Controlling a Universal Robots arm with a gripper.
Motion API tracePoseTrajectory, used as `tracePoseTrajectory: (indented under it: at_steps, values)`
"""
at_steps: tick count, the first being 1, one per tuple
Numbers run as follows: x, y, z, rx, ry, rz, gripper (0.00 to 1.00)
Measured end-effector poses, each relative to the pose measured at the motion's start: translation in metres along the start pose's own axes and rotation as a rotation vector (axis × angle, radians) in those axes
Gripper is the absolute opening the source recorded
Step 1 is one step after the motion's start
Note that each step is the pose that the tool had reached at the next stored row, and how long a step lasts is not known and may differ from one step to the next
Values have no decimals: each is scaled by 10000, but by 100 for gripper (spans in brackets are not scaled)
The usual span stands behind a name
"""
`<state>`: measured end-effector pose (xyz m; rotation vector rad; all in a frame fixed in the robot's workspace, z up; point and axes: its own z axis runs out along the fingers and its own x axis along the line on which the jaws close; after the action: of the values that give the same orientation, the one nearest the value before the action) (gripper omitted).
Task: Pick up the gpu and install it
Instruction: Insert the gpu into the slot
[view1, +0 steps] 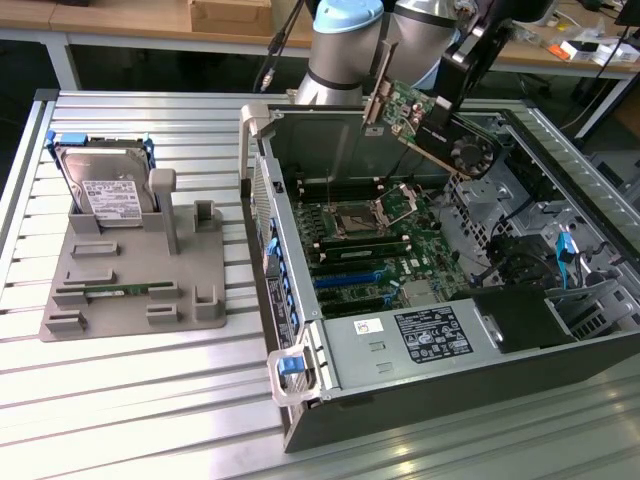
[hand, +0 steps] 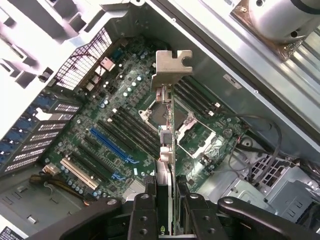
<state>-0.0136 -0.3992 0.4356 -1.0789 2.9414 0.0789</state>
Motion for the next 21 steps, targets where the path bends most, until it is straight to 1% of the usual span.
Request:
tracePoseTrajectory:
  at_steps: [5,7,10,12,17,21]
  values:
    - [-1,-1,0,-18,33,-736,27]
    - [-4,-4,0,-28,51,-1154,27]
    - [-5,-4,0,-36,67,-1507,27]
    - [-5,-5,0,-45,83,-1852,27]
    - [-8,-7,0,-74,136,-3031,27]
    - [-9,-7,0,-91,167,-3727,27]
